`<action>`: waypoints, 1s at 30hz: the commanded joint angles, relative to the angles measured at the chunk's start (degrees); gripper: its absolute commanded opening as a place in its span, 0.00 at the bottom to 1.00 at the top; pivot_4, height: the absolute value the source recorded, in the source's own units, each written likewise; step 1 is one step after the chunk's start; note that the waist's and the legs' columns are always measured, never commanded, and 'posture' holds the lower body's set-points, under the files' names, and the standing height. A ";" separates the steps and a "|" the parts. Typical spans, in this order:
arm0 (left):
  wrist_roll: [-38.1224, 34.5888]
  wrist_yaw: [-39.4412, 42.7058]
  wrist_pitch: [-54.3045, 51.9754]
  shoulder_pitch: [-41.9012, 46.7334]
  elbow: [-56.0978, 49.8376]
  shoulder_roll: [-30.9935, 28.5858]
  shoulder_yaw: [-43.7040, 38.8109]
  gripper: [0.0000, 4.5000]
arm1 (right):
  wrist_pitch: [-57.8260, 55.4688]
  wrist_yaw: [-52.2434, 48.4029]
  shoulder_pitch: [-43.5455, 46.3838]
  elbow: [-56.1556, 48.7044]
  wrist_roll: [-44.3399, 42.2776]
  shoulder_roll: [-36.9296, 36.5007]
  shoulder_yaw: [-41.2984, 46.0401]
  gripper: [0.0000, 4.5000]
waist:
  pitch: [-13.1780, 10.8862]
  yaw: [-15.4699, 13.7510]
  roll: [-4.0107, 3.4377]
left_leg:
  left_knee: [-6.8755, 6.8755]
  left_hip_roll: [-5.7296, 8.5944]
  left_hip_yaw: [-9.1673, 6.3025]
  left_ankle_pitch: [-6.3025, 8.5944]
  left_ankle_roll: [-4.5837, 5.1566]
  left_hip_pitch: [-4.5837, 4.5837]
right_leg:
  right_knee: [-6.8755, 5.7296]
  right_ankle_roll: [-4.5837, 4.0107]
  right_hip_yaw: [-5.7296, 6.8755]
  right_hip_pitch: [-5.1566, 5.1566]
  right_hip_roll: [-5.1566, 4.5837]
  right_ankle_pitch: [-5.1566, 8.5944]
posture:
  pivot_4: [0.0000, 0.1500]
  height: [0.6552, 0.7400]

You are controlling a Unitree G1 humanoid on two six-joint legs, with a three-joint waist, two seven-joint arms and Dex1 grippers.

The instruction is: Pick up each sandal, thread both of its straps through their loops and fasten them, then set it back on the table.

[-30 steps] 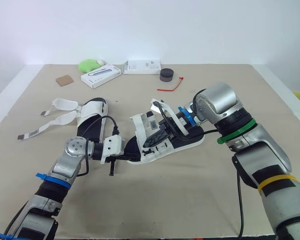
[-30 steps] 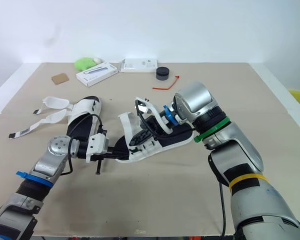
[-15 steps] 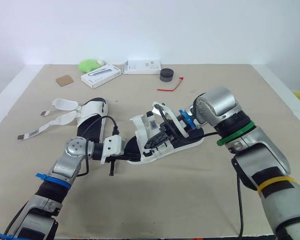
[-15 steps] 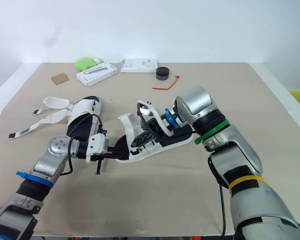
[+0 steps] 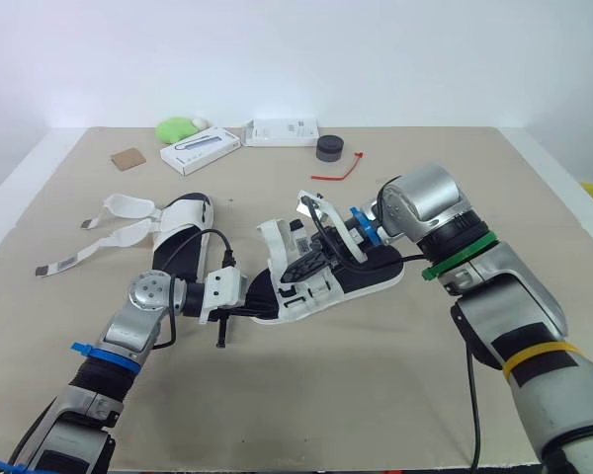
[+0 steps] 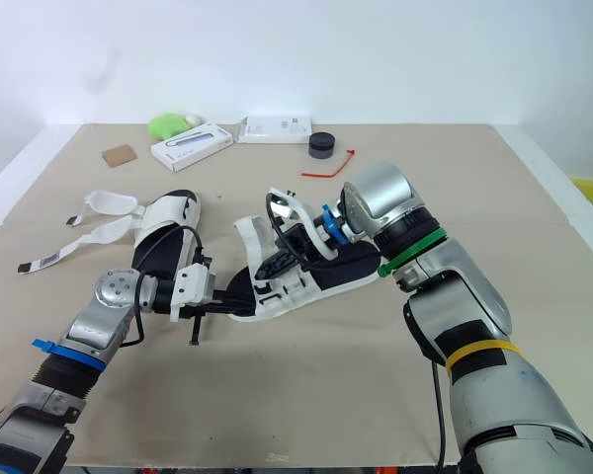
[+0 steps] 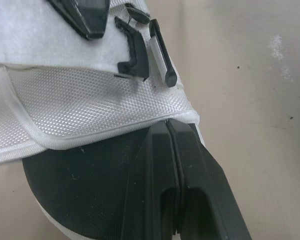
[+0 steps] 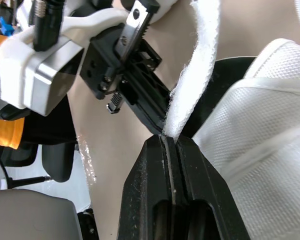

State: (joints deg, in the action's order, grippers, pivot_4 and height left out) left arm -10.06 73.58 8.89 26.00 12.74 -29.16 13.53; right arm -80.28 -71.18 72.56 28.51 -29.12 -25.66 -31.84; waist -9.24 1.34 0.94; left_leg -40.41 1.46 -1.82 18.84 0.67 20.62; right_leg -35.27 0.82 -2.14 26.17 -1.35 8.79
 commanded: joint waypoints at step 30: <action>2.23 1.44 -0.71 -2.25 0.68 -0.15 3.89 0.00 | -1.20 0.24 -2.02 -2.73 -0.35 -1.82 0.02 0.01 | 0.01 -0.02 -0.01 | 0.00 0.00 0.00 0.00 0.00 0.00 | 0.00 0.00 0.00 -0.01 0.00 0.00 | 1.00 1.00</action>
State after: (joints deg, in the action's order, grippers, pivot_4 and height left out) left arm -10.03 73.25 8.94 25.79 12.47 -29.23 13.59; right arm -81.89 -70.74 70.22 25.51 -30.06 -27.29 -31.24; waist -9.22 1.32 0.93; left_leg -40.41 1.46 -1.82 18.84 0.67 20.61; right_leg -35.27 0.82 -2.13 26.17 -1.35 8.79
